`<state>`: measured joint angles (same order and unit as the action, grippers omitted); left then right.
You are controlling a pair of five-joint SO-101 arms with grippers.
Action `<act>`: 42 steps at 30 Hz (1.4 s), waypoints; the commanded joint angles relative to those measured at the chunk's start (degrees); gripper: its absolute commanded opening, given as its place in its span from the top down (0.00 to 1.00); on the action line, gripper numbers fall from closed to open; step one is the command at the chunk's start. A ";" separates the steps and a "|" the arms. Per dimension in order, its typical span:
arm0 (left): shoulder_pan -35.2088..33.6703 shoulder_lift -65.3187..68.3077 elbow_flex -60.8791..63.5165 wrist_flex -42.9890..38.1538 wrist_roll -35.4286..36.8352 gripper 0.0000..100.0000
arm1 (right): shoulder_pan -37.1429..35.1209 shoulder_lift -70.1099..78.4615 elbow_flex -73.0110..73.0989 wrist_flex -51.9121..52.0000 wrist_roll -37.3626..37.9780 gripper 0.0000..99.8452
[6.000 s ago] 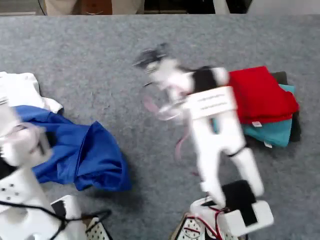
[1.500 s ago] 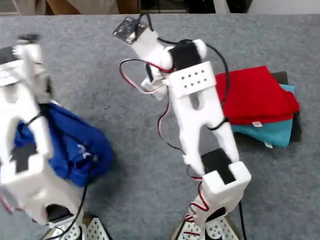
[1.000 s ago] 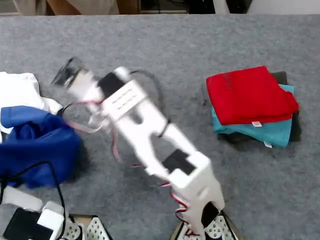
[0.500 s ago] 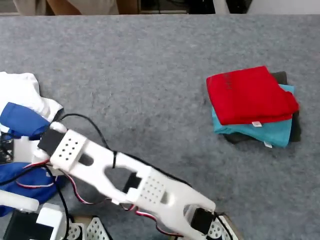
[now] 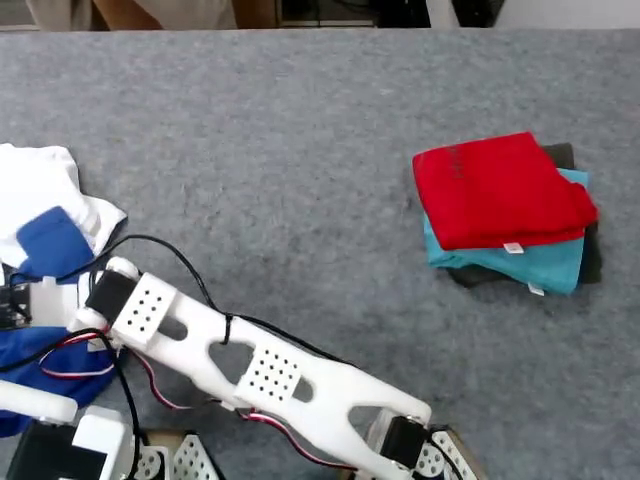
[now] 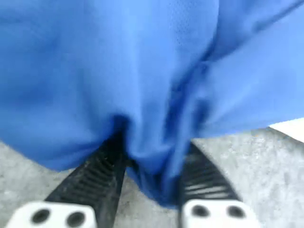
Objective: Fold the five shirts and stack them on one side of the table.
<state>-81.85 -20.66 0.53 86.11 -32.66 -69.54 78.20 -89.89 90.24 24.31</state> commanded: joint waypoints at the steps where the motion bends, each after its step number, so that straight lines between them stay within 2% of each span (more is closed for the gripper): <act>1: 2.02 -1.19 -0.18 -0.44 0.88 0.98 | 2.33 -1.27 -6.02 8.09 0.53 1.00; 3: 3.52 -1.19 -0.18 -0.44 1.05 0.98 | 3.12 -4.53 -4.35 12.57 0.53 1.00; 11: 10.90 -1.27 -0.70 -0.35 1.23 0.98 | 7.52 -25.10 7.16 12.31 0.09 1.00; 16: 11.87 -4.00 -0.79 -0.35 1.23 0.98 | 11.21 -47.08 30.29 12.31 0.62 1.00; 20: 15.74 -10.95 -1.32 2.11 1.23 0.98 | 14.02 -68.09 53.76 12.22 5.98 1.00; 22: 20.04 -15.43 -2.64 7.21 1.85 0.98 | 15.08 -78.64 64.22 12.22 8.53 1.00; 25: 31.30 -21.49 -1.85 13.63 6.24 0.98 | 17.80 -92.62 77.67 12.22 12.84 1.00; 29: 47.65 -26.24 3.87 14.07 14.24 0.98 | 26.51 -104.92 92.00 12.22 18.64 1.00; 32: 56.70 -26.33 8.79 11.25 18.29 0.98 | 34.77 -109.05 99.03 12.22 22.77 1.00; 36: 61.89 -26.15 16.09 4.13 21.54 0.98 | 42.42 -109.76 103.08 9.76 27.96 1.00; 42: 63.82 -25.45 28.22 -11.52 21.80 0.98 | 44.00 -102.37 106.86 -11.34 28.22 1.00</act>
<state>-18.73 -46.15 25.67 81.80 -11.65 -26.81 -27.21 16.66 89.27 51.82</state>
